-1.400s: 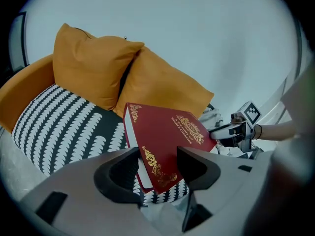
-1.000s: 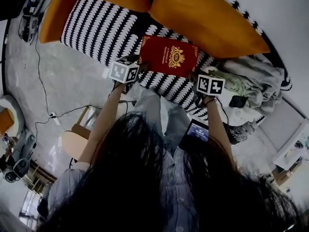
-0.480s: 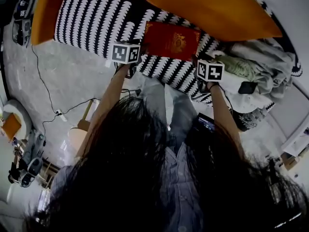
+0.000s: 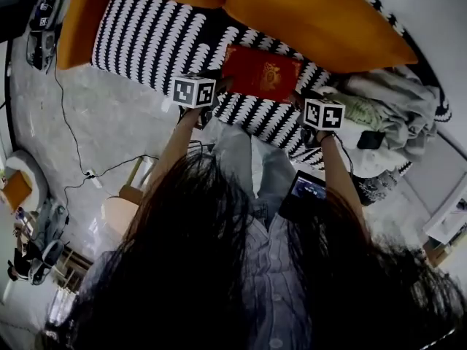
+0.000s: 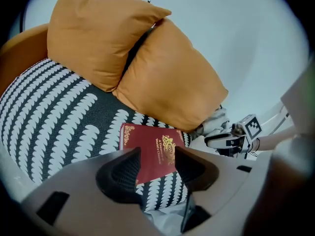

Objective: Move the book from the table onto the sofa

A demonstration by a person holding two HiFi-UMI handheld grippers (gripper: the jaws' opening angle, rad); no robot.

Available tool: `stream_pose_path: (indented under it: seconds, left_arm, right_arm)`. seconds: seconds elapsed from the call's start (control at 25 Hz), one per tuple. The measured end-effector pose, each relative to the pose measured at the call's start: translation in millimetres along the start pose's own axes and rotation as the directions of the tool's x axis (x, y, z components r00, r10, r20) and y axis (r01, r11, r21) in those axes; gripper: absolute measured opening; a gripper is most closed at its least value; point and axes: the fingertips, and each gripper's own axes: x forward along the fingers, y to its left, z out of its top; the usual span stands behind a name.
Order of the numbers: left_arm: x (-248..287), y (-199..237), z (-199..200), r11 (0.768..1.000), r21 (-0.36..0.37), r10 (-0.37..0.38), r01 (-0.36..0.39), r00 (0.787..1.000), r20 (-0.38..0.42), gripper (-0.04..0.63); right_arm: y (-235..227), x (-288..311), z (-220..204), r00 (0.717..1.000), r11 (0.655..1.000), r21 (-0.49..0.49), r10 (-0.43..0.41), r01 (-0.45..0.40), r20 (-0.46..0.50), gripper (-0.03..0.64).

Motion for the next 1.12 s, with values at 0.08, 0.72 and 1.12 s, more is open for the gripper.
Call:
stream_pose_path:
  seconds: [0.08,0.72,1.12]
  left_arm:
    - [-7,-9,2,1.000,0.021,-0.008,0.008,1.000,0.008,0.222]
    - [-115,-116,34,0.984,0.177,-0.063,0.017,0.965,0.255,0.222]
    - [-186,-162,29,0.989,0.143,-0.022,-0.046,0.896,0.444,0.221]
  right_arm:
    - [3,-7,6,1.000,1.000,-0.014,0.005,-0.005,0.010,0.176]
    - [105,-123,57,0.962,0.946,-0.284,0.209,-0.154,0.174,0.095]
    - [147,-182,72,0.936,0.911,-0.369,0.275,-0.182,0.218,0.083]
